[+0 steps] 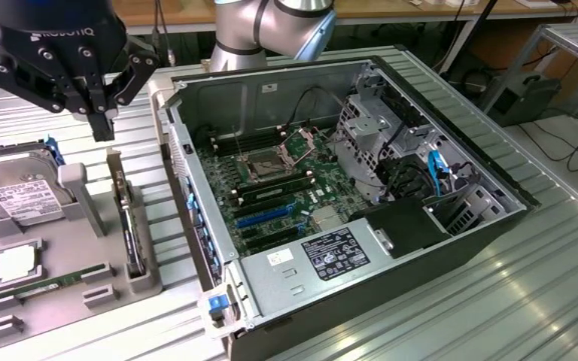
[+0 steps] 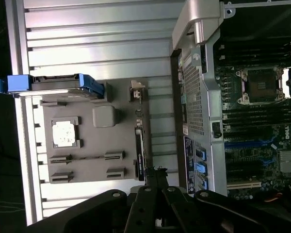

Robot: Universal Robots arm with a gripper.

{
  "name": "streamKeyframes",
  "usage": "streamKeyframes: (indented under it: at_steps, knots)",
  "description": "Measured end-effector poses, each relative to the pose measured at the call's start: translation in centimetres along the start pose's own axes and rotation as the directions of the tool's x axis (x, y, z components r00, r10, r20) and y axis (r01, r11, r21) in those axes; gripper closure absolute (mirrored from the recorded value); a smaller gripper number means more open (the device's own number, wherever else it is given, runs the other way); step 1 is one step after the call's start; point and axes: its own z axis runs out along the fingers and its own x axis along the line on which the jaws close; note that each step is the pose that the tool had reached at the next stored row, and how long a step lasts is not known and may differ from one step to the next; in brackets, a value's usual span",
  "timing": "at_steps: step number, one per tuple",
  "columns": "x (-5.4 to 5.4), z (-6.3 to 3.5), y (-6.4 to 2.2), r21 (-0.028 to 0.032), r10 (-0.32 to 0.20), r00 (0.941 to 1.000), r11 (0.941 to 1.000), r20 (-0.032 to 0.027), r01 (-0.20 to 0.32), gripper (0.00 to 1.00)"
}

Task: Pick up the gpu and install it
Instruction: 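Reach for the gpu, then pick up the gpu and move the gpu toward the slot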

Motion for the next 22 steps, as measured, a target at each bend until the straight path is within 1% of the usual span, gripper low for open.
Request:
streamKeyframes:
  at_steps: [5,18,20,21,22]
  knots:
    - [0.22,0.93,-0.12,0.0,0.0,1.0,1.0,-0.0003,0.0,0.89]
    - [0.23,0.93,-0.12,0.0,0.0,1.0,1.0,-0.0006,0.0,0.89]
    - [0.23,0.93,-0.12,0.0,0.0,1.0,1.0,-0.0005,0.0,0.76]
    - [0.23,0.93,-0.12,0.0,0.0,1.0,1.0,-0.0005,0.0,0.76]
    - [0.22,0.94,-0.12,0.0,0.0,1.0,1.0,-0.0005,0.0,0.7]
